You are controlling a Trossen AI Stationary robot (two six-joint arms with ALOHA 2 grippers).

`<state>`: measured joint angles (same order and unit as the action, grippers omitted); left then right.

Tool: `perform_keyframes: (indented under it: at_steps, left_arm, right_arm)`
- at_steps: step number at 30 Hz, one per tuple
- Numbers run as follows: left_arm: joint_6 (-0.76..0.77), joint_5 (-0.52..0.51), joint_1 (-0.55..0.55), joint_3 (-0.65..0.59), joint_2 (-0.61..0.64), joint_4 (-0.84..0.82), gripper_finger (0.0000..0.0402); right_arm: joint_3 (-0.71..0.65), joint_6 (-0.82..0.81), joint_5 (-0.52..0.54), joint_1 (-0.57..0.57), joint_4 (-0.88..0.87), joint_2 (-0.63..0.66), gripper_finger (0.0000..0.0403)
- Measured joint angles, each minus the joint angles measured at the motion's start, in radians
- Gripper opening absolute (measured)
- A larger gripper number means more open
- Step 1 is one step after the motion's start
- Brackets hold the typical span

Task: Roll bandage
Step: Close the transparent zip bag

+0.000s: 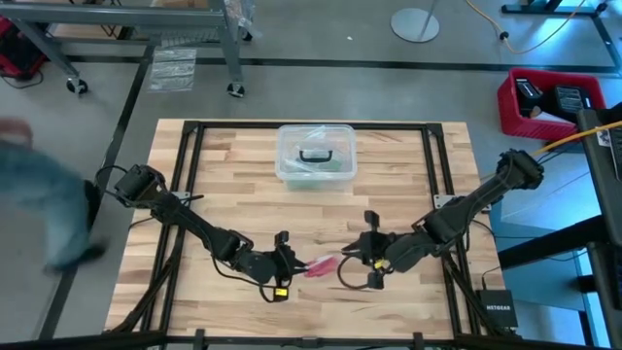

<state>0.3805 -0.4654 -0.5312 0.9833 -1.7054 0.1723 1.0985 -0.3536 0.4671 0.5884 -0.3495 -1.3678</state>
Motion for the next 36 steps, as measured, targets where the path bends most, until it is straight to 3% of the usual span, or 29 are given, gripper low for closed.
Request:
perform_keyframes:
  at_steps: [4, 9, 17, 21, 26, 36]
  left_arm:
    - [-0.008, -0.001, -0.006, 0.000, 0.000, 0.003, 0.0023]
    - [-0.018, -0.001, -0.008, 0.000, 0.000, 0.017, 0.0023]
    - [-0.047, -0.002, -0.008, 0.000, 0.001, 0.049, 0.0022]
    - [-0.048, -0.002, -0.008, 0.000, 0.002, 0.050, 0.0024]
    - [-0.044, -0.002, -0.007, 0.000, 0.002, 0.050, 0.0029]
    - [-0.040, -0.005, -0.007, 0.001, 0.002, 0.053, 0.0027]
  right_arm:
    - [-0.035, -0.085, -0.028, 0.000, -0.049, -0.020, 0.0096]
    - [-0.104, -0.064, -0.030, -0.018, 0.074, -0.060, 0.0166]
    - [-0.133, 0.052, -0.212, -0.089, 0.314, -0.152, 0.0198]
    - [-0.134, 0.072, -0.286, -0.114, 0.371, -0.185, 0.0186]
    - [-0.134, 0.121, -0.295, -0.114, 0.440, -0.201, 0.0147]
    - [-0.134, 0.185, -0.189, -0.112, 0.417, -0.201, 0.0011]
